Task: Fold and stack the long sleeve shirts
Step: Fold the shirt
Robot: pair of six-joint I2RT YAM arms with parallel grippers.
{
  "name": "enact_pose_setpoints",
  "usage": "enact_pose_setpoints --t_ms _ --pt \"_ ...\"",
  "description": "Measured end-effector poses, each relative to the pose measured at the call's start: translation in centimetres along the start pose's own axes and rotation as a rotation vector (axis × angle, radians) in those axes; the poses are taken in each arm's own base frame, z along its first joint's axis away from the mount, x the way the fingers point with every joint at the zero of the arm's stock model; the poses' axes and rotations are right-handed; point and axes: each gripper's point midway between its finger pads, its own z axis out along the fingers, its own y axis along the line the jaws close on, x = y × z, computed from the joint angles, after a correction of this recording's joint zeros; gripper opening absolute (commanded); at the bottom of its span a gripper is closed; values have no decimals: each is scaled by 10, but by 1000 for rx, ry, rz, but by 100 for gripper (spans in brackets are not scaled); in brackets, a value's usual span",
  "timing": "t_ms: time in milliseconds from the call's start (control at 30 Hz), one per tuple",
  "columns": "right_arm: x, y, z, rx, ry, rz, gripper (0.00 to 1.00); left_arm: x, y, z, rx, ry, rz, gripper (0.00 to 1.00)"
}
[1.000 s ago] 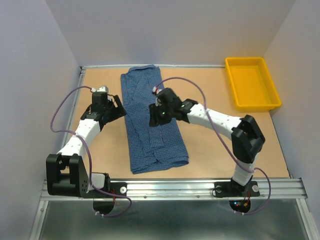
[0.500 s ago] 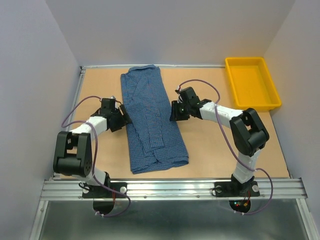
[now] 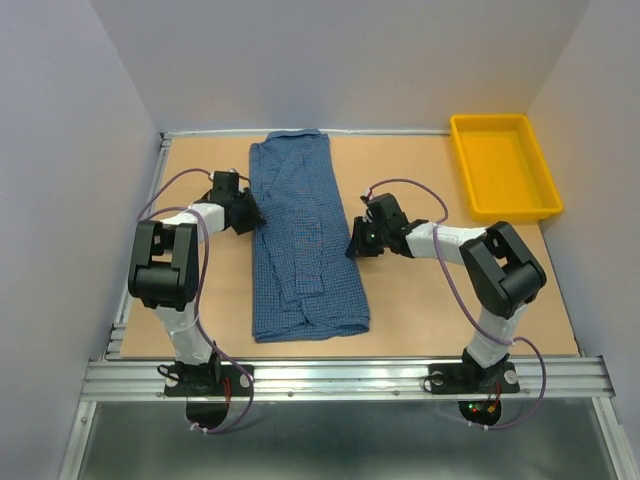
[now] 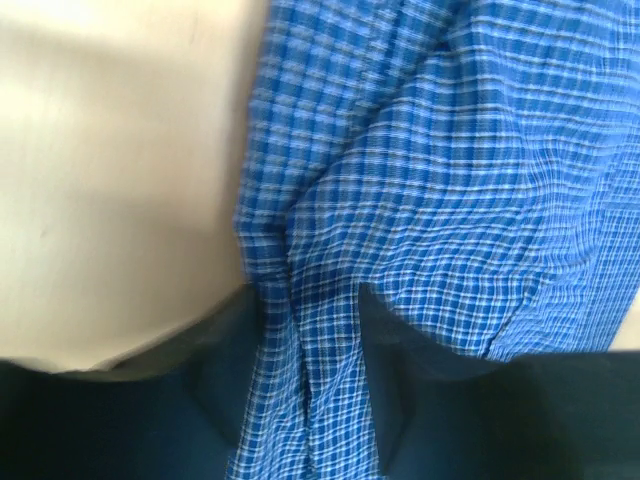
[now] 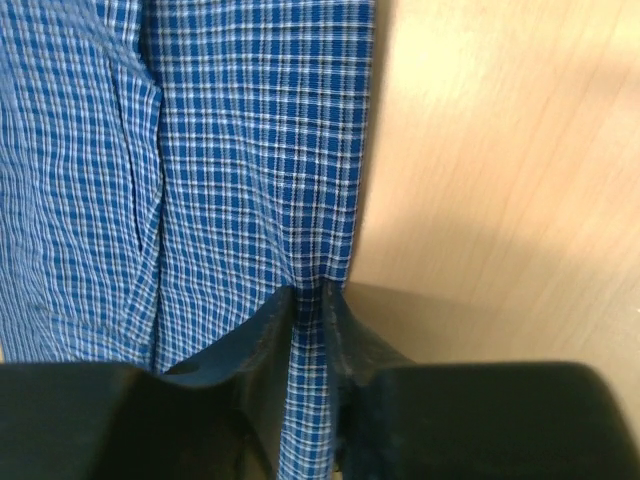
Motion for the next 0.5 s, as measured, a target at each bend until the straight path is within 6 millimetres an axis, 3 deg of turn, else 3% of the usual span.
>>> enact_pose_setpoints --t_ms 100,300,500 --pt "5 -1 -2 -3 -10 33 14 -5 -10 12 7 7 20 40" --pt "7 -9 -5 27 -39 63 13 -11 -40 30 38 11 74 40" --pt "-6 -36 -14 70 -73 87 13 -8 -48 32 53 22 62 40"
